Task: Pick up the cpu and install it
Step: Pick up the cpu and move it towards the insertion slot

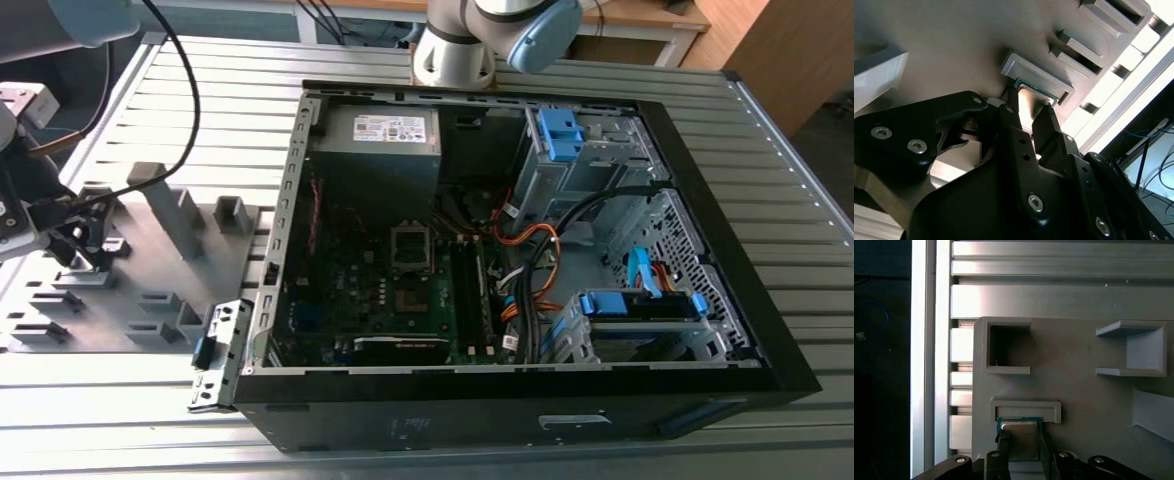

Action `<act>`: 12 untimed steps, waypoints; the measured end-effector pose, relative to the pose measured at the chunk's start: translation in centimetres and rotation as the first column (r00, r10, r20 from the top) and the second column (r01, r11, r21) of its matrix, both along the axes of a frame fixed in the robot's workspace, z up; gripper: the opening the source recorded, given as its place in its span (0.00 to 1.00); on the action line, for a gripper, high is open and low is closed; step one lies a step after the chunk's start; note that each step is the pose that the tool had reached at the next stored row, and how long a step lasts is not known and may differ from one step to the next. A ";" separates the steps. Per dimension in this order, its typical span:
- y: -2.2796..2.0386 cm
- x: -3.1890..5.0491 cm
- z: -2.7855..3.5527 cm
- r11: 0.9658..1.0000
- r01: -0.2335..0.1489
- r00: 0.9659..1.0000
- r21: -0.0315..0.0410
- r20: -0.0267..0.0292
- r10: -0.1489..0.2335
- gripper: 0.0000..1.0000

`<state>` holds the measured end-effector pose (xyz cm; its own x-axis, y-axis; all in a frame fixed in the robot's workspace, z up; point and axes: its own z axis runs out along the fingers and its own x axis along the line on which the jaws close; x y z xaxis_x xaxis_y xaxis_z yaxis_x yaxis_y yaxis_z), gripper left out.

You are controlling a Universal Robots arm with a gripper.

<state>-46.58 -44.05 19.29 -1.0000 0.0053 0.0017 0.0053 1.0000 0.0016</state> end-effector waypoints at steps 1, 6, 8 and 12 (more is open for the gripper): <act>0.00 0.00 0.03 1.000 0.000 1.000 0.000 0.000 0.000 0.38; 0.00 0.00 0.19 1.000 0.000 1.000 0.000 0.000 0.000 0.38; 0.00 0.00 0.18 1.000 0.000 1.000 0.000 0.000 0.000 0.38; 0.00 0.00 0.22 1.000 0.000 1.000 0.000 0.000 0.000 0.38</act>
